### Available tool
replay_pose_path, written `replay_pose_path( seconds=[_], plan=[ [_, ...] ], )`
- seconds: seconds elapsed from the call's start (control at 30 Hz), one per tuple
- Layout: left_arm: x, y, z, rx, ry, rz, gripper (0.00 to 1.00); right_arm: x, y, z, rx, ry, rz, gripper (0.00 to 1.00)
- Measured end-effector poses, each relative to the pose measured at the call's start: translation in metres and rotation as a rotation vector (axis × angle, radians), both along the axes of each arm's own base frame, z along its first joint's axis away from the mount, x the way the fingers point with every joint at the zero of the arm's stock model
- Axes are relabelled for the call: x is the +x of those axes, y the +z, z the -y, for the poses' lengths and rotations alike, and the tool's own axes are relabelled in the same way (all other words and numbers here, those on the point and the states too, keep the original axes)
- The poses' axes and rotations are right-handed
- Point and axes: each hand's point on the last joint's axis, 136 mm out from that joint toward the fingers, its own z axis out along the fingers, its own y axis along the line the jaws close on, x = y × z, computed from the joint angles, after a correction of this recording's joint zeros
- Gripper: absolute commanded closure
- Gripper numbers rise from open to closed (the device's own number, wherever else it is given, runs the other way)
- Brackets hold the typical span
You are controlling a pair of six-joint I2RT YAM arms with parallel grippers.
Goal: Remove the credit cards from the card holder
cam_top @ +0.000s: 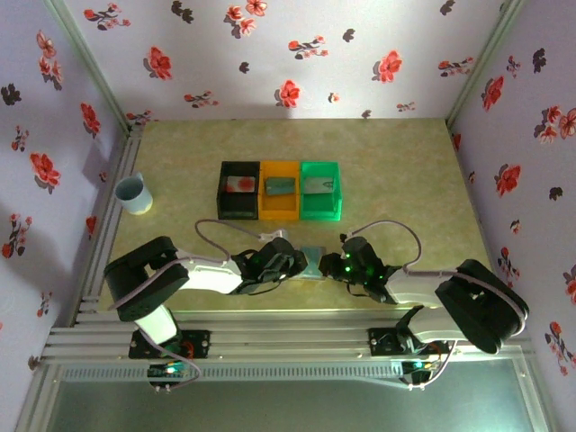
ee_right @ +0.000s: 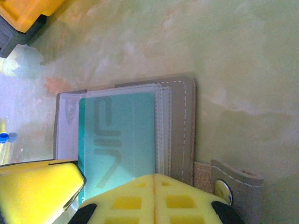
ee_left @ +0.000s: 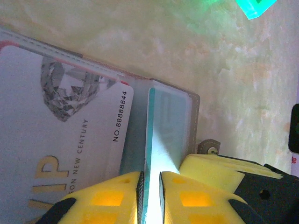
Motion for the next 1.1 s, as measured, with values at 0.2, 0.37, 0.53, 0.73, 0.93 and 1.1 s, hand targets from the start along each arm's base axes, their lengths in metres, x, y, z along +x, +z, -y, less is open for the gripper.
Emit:
replay_pose_path(
  seconds=[0.2,0.37,0.53,0.73,0.93,1.1],
  plan=[
    [0.0,-0.001,-0.001,0.003,0.003,0.002,0.89,0.0,0.0,0.0,0.001,0.0,0.001,0.94],
    [0.0,-0.002,-0.002,0.002,0.007,0.004,0.93,0.001,0.0,-0.001,0.003,0.0,0.003,0.94],
    [0.001,0.001,-0.002,-0.005,0.013,0.009,1.0,0.001,0.0,-0.001,0.003,0.0,0.003,0.94],
    [0.002,0.003,-0.002,-0.009,0.013,0.013,1.0,0.001,0.0,-0.001,0.003,0.0,0.003,0.94],
    [0.002,0.007,-0.002,-0.018,0.013,0.017,1.0,0.001,0.0,-0.001,0.003,0.0,0.004,0.95],
    [0.001,0.011,-0.004,-0.026,0.016,0.025,1.0,0.001,0.0,0.0,0.002,0.0,0.002,0.95]
  ],
)
